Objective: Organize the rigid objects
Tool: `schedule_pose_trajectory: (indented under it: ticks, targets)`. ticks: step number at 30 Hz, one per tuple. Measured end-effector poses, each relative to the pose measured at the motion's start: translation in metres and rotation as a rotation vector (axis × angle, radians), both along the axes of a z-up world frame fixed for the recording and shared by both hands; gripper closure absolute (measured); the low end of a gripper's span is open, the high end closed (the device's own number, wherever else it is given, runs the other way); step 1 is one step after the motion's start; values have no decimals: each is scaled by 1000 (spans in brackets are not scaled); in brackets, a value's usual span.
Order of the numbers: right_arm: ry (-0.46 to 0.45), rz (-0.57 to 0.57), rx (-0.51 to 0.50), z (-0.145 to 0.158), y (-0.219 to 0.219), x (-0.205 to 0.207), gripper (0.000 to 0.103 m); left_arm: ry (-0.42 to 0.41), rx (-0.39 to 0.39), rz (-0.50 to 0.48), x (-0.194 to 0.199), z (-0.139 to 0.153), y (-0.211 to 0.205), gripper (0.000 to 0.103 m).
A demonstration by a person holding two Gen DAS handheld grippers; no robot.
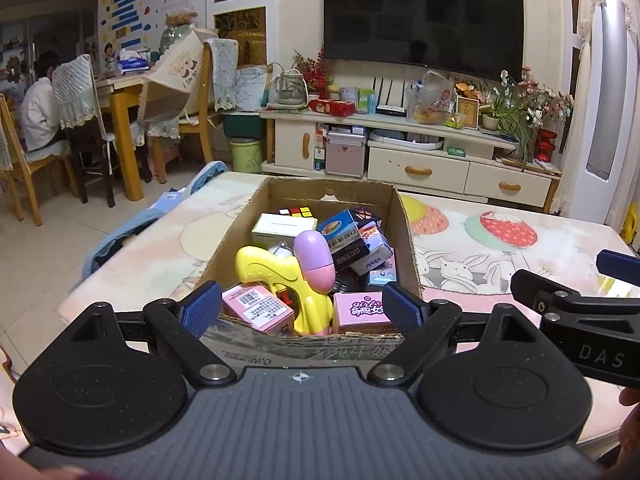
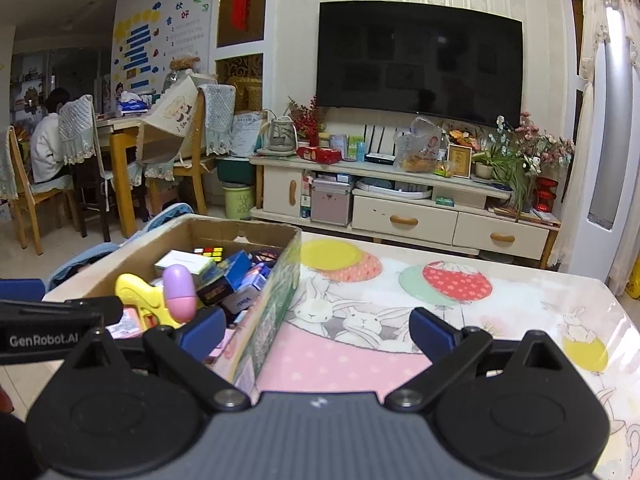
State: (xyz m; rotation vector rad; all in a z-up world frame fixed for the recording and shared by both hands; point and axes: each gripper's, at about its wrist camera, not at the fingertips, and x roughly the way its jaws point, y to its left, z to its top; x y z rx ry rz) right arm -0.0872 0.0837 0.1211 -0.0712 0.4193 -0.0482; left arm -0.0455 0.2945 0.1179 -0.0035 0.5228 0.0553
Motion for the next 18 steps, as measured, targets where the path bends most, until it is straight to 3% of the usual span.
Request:
schedule_pose_trajectory:
  ticks: [18]
  targets:
    - [-36,27,-41,7,27,-31,5,-57,3,14,-12,-3,-2,0]
